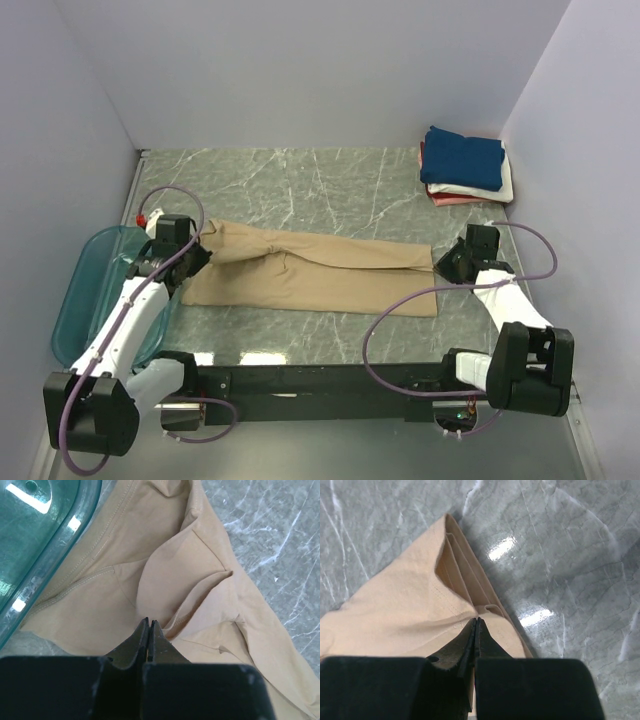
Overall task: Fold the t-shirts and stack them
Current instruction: Fold the tshirt
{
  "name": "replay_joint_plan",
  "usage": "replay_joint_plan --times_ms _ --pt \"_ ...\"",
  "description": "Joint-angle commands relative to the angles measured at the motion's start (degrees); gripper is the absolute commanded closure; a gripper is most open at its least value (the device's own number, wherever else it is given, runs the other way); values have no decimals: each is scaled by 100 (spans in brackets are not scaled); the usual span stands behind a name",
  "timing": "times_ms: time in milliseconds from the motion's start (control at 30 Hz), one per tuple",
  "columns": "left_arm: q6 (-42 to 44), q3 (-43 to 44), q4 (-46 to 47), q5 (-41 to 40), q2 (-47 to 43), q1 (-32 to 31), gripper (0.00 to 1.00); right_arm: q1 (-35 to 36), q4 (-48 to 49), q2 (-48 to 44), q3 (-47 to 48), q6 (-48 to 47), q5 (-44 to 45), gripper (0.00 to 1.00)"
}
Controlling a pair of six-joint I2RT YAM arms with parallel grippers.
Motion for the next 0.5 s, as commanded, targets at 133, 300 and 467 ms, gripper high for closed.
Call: replay_joint_plan --times_ms 133,300,467 --pt "-51 99 -96 -49 -269 22 100 -89 38 -132 23 -13 79 100" --pt "-122 -165 -61 48 -453 31 100 -221 153 70 -12 -5 18 89" --pt "-148 -420 53 223 -384 31 100 -239 188 141 84 83 -88 61"
